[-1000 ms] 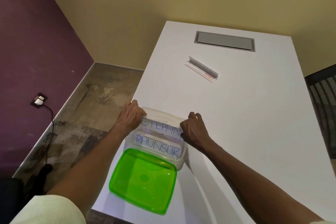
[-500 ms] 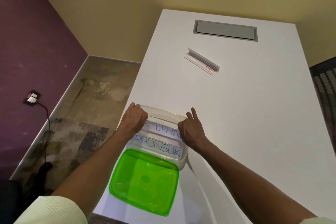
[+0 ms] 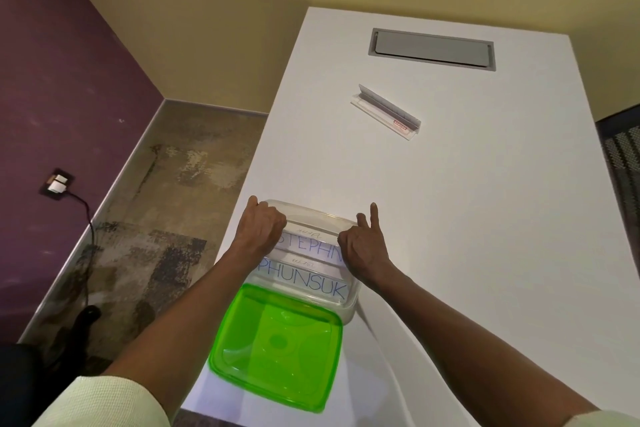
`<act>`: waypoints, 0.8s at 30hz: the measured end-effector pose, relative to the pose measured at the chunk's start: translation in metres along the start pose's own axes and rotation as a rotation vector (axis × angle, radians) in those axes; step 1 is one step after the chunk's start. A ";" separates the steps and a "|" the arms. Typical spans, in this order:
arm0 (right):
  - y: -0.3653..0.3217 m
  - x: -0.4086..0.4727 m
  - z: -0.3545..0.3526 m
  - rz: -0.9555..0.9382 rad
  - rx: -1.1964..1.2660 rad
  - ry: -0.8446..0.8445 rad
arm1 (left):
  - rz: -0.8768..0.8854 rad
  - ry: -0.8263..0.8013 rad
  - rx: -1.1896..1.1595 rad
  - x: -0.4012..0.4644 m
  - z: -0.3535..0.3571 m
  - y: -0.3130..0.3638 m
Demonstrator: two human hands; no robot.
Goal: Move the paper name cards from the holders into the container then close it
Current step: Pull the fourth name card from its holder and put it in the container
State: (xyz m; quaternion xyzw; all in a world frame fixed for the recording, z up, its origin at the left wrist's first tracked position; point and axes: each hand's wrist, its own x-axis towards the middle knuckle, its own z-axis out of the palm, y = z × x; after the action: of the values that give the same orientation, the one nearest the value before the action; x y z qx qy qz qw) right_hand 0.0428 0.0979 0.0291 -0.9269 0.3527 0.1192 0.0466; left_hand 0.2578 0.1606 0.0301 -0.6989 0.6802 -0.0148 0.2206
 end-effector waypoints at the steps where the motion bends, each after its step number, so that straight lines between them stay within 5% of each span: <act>1: -0.001 0.000 -0.001 0.004 0.008 -0.004 | 0.002 -0.008 0.002 0.000 0.001 0.000; 13: 0.007 -0.006 -0.002 -0.004 0.014 -0.033 | -0.060 -0.048 -0.103 -0.002 -0.015 0.001; 24: 0.031 -0.034 -0.022 -0.121 0.154 0.303 | -0.275 0.227 -0.434 -0.003 -0.044 0.022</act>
State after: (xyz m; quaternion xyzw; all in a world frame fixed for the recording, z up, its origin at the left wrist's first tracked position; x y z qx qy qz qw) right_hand 0.0017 0.0922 0.0590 -0.9475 0.3074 -0.0523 0.0707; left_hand 0.2224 0.1517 0.0635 -0.8094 0.5866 0.0231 -0.0160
